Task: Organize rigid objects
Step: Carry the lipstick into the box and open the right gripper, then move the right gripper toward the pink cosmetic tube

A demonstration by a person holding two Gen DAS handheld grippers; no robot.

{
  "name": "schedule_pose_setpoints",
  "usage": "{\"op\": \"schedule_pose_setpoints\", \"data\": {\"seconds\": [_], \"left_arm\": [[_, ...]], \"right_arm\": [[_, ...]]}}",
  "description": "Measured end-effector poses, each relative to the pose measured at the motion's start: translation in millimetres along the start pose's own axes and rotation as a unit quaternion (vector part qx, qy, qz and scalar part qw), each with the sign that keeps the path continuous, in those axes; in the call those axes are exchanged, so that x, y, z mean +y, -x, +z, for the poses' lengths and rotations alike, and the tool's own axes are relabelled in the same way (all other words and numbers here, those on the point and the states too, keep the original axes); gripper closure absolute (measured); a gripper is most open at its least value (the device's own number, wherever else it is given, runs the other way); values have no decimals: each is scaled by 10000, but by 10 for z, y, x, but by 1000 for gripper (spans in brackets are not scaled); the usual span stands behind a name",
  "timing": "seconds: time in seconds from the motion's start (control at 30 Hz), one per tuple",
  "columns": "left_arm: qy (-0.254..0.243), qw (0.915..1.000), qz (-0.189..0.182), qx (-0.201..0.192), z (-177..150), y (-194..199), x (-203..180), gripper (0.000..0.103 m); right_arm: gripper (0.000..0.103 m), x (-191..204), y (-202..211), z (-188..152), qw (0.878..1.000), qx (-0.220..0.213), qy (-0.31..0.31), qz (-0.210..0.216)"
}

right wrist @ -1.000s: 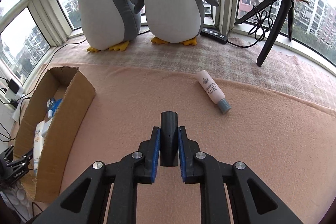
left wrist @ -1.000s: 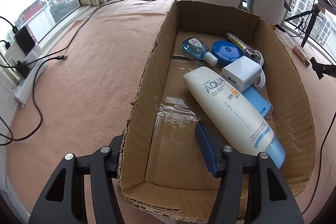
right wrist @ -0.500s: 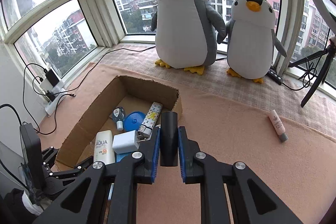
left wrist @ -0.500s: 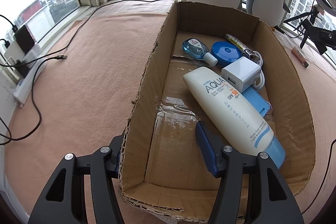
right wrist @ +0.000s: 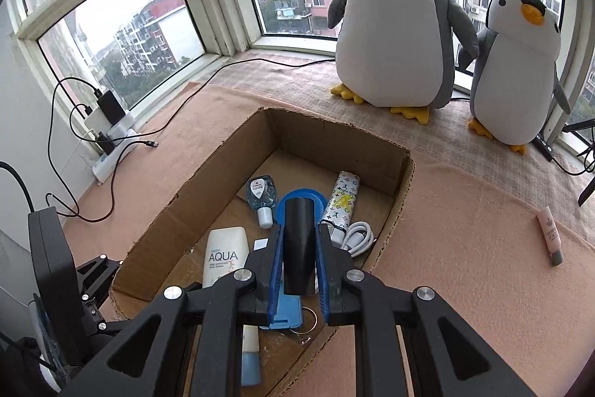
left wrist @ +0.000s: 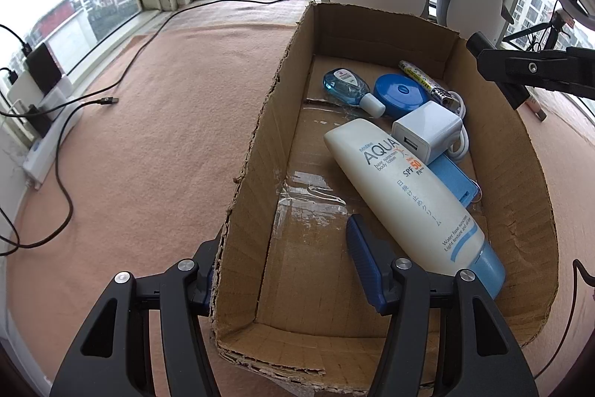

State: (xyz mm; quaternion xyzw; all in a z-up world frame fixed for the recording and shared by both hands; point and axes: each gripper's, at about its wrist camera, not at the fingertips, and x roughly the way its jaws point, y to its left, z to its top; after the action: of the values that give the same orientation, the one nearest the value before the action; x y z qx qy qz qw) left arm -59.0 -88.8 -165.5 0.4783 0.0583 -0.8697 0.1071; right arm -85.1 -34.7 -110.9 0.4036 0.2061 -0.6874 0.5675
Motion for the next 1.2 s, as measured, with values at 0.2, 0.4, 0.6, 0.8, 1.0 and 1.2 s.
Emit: {"op": "schedule_pose_setpoints", "data": {"seconds": [0.2,0.4,0.6,0.8,1.0,1.2], "left_arm": [[5,10000,0,0,1,1,-10,43],[8,10000,-3,-1,2,1,-3,43],[11,10000,-4,-2,7,2,-10,43],[15,10000,-5,-3,9,2,-11,43],[20,10000,-7,-2,8,2,-10,43],[14,10000,-4,-1,8,3,-11,43]], "right_arm": [[75,33,6,18,9999,-50,106,-20],[52,23,53,45,9998,-180,62,-28],[39,38,50,35,9998,-181,112,-68],[38,8,69,36,9997,-204,69,-97],[37,-86,93,18,9997,-213,-26,-142],[37,-215,139,-13,9993,-240,-181,-227]]}}
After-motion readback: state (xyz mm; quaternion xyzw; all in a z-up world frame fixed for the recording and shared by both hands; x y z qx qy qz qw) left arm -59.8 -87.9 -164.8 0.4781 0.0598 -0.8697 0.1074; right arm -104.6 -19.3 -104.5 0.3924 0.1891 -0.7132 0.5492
